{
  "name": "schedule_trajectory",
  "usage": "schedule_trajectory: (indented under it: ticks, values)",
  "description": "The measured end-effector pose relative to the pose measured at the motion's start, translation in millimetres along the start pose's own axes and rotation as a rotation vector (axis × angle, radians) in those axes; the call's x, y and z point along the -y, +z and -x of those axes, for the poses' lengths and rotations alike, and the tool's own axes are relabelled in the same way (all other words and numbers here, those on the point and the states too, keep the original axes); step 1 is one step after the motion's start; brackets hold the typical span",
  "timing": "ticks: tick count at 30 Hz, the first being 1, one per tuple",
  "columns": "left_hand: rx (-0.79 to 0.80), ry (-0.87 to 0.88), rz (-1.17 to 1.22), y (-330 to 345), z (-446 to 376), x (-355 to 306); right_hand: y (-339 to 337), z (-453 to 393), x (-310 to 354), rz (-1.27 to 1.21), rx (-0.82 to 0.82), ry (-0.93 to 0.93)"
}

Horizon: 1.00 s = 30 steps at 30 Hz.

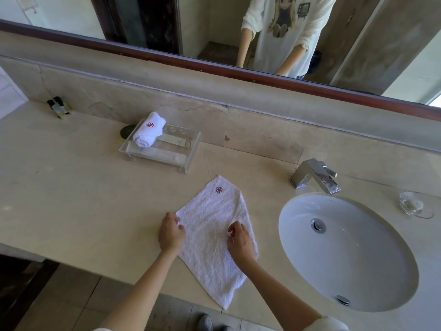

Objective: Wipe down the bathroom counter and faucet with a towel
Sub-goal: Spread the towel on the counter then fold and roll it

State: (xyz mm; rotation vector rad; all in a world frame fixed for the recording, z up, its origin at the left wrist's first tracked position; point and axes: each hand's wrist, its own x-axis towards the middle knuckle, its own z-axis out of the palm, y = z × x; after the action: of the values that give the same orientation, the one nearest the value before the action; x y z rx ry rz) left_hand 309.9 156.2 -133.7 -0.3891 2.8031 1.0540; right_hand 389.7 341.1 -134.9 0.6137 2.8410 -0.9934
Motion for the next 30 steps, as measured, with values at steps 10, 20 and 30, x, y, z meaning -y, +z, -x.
schedule_trajectory:
  ticks: [10, 20, 30]
  values:
    - [0.163, 0.191, 0.165, 71, 43, -59, -2, -4, -5, -0.17, 0.041, -0.021]
    - [0.218, 0.198, 0.41, 75, 37, -65, -3, -8, 4, -0.342, 0.016, 0.037]
    - [0.439, 0.007, 0.339, 76, 39, -72, -19, -4, 11, -0.442, -0.128, 0.109]
